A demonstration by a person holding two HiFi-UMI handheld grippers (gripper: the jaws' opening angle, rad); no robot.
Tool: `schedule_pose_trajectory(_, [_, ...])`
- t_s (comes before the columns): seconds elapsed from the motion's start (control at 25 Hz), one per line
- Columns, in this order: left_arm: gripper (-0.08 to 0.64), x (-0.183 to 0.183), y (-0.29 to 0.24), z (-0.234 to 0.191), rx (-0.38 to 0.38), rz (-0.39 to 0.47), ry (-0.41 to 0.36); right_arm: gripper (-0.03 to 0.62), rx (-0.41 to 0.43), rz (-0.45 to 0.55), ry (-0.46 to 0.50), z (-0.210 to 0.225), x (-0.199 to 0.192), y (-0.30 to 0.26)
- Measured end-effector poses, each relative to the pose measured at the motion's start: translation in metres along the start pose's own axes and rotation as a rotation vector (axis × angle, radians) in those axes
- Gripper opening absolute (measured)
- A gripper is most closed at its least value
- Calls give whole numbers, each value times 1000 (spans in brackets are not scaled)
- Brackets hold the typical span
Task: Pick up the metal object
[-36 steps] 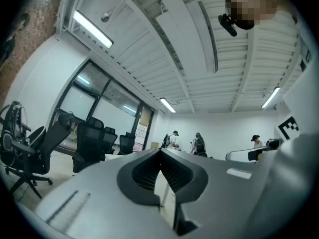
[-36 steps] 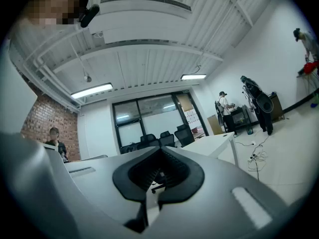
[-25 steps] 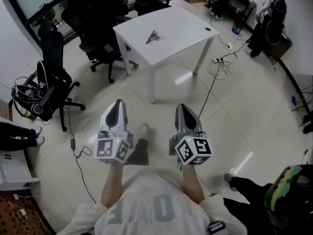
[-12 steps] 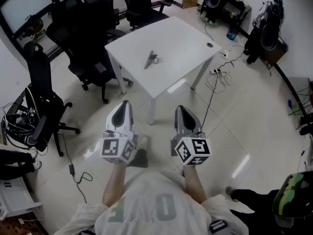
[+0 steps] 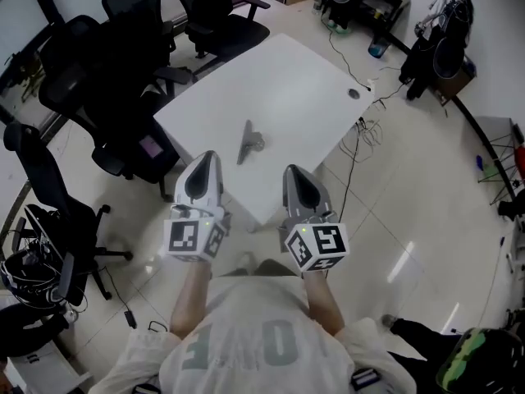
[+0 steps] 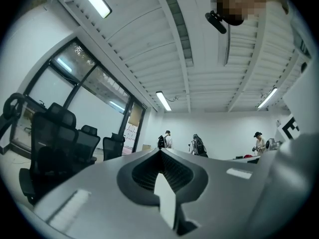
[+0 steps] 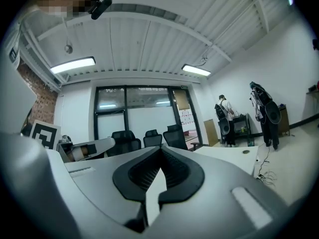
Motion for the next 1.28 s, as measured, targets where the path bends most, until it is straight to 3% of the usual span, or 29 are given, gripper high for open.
schedule_pose_trajectory(0.36, [2, -29, -33, -23, 34, -56, 29, 12, -25, -118, -92, 31, -48, -66])
schedule_pose_trajectory(0.56, [1, -54, -55, -36, 37, -108, 30, 9, -19, -235, -142, 45, -92, -113])
schedule_pose_trajectory(0.88, [2, -90, -73, -41, 43, -216, 39, 195, -74, -479, -252, 84, -169, -190])
schedule_pose_trajectory(1.28, [2, -112, -73, -58, 95, -289, 8, 186, -134, -604, -340, 108, -217, -222])
Point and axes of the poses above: the fingertips, and each gripper's own axes: y backward along the fingers, z to its right, x out of its top, the point moved 2 cm from there along y, backward along the fingers, and after that the axes turned 6 degrees about -z, right-handed, at the moved point
